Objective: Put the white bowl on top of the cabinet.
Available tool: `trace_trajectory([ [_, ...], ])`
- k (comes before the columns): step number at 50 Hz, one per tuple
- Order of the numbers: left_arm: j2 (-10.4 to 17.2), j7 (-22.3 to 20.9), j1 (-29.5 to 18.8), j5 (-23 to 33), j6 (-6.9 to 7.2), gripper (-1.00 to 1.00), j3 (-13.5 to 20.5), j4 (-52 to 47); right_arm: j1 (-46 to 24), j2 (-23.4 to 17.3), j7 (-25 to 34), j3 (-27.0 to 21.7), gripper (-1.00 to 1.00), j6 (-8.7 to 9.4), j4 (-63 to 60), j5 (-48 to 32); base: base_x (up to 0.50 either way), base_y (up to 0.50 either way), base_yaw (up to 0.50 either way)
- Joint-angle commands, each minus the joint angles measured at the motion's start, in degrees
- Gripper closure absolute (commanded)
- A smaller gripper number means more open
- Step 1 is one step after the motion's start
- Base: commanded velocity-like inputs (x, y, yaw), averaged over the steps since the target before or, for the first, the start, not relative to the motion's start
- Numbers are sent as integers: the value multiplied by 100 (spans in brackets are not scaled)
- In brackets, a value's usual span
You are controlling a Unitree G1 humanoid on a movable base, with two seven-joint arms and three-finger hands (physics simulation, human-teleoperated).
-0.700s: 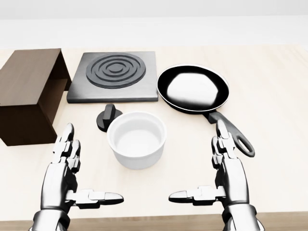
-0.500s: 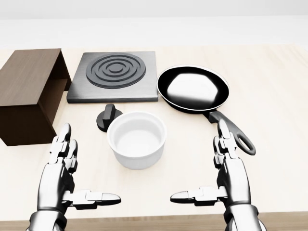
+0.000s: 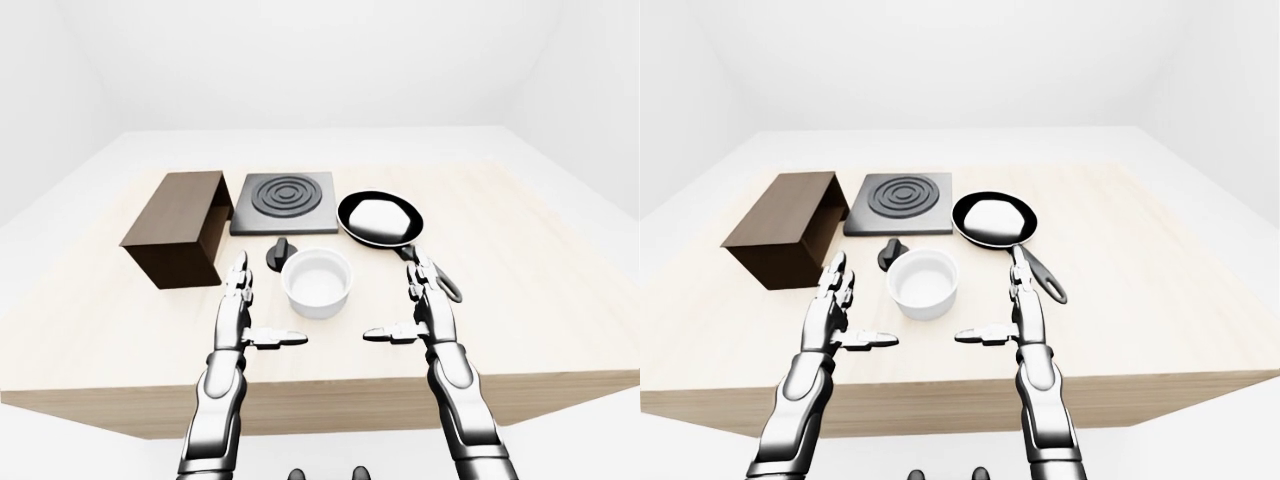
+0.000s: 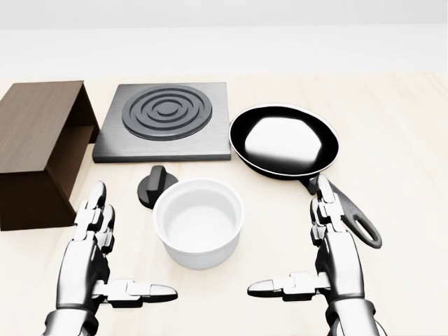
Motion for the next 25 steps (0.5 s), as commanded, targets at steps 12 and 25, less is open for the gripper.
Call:
trace_trajectory([
  [12, -22, -6, 67, 63, -39, -100, -65, -12, 31, 24, -62, 61, -100, -171, 86, -136, 16, 10, 0],
  [25, -49, -12, 124, 182, -118, -100, -191, 50, -15, 18, 14, 52, -100, -161, 176, -68, 10, 10, 0],
])
